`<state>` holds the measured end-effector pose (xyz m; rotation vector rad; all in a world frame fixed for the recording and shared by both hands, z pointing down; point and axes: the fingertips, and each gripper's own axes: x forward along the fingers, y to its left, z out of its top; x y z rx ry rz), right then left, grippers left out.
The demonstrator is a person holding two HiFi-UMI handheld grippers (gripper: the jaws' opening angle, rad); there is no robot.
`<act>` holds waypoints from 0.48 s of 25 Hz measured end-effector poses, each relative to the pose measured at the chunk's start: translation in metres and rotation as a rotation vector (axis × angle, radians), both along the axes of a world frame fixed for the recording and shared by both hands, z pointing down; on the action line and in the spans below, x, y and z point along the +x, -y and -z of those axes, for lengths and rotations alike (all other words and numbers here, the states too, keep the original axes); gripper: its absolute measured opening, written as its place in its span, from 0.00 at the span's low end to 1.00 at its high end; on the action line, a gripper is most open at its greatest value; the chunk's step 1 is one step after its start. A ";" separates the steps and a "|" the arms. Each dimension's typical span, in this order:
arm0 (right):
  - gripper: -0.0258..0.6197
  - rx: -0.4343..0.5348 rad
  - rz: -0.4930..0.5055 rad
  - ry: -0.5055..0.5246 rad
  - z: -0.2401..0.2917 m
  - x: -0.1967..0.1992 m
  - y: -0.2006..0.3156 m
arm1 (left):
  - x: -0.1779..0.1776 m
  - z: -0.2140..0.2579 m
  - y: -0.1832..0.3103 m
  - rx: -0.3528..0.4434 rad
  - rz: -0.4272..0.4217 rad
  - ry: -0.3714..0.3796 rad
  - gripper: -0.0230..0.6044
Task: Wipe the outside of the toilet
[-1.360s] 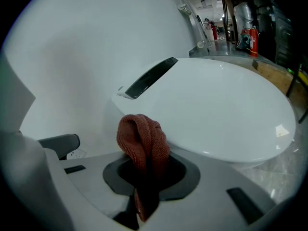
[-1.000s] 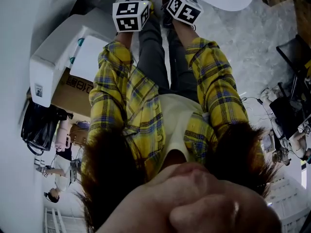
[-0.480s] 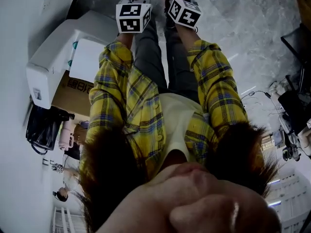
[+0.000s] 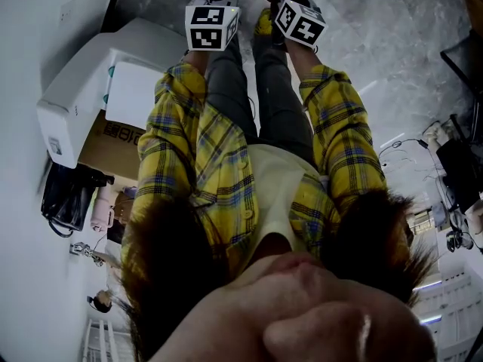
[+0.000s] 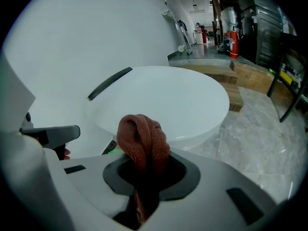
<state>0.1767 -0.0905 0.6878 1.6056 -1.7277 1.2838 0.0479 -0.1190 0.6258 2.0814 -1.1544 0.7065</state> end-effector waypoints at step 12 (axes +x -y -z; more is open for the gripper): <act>0.17 0.018 -0.039 -0.035 0.002 0.061 -0.014 | 0.041 0.002 -0.016 -0.011 -0.005 -0.042 0.05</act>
